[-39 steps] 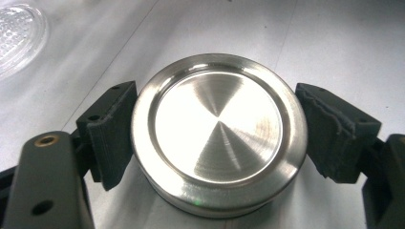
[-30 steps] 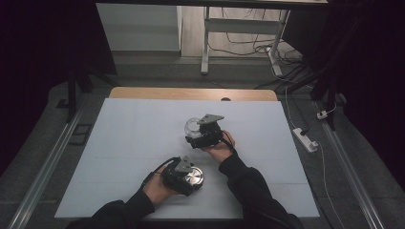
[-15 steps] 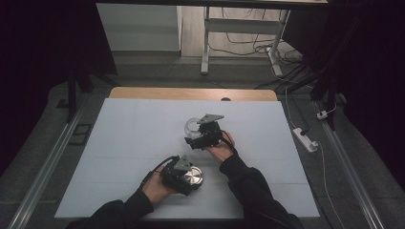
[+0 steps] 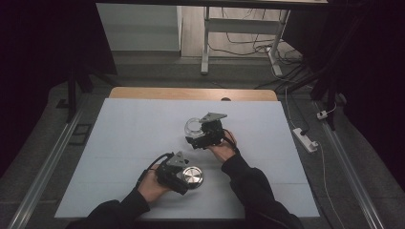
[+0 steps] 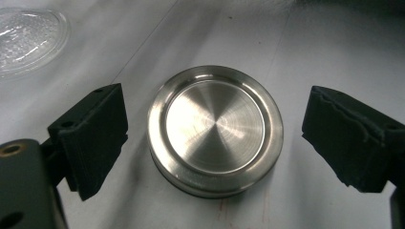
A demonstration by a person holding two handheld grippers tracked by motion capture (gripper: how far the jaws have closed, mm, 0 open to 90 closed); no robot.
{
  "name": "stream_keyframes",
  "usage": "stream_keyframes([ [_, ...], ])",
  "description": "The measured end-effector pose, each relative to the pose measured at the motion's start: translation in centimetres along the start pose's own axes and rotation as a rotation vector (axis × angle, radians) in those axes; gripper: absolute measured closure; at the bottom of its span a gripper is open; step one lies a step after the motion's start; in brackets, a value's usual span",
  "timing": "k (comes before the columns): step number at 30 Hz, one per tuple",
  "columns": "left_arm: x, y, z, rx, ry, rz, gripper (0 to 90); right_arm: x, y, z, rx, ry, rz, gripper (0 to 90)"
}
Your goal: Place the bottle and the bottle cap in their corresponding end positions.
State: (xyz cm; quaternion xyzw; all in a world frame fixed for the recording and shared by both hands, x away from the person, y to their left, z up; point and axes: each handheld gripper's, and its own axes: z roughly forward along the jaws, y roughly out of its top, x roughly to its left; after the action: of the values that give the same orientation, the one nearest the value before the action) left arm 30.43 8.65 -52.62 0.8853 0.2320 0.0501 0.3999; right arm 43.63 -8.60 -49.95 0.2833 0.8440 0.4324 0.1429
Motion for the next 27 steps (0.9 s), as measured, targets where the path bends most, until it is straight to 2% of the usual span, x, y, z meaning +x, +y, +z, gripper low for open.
stream_keyframes([
  [8,0.2,-0.3,-0.9,-0.006,0.012,-0.013,5.9,0.1,-0.1,-0.9,0.007,0.014,-0.014,0.0],
  [18,0.8,-0.7,-2.4,-0.03,-0.001,-0.049,0.8,-0.2,-0.4,-2.1,-0.005,0.029,0.012,0.0],
  [27,1.1,-1.0,-3.2,-0.043,0.003,-0.063,0.0,0.1,-0.4,-3.0,-0.013,0.039,0.004,0.0],
])
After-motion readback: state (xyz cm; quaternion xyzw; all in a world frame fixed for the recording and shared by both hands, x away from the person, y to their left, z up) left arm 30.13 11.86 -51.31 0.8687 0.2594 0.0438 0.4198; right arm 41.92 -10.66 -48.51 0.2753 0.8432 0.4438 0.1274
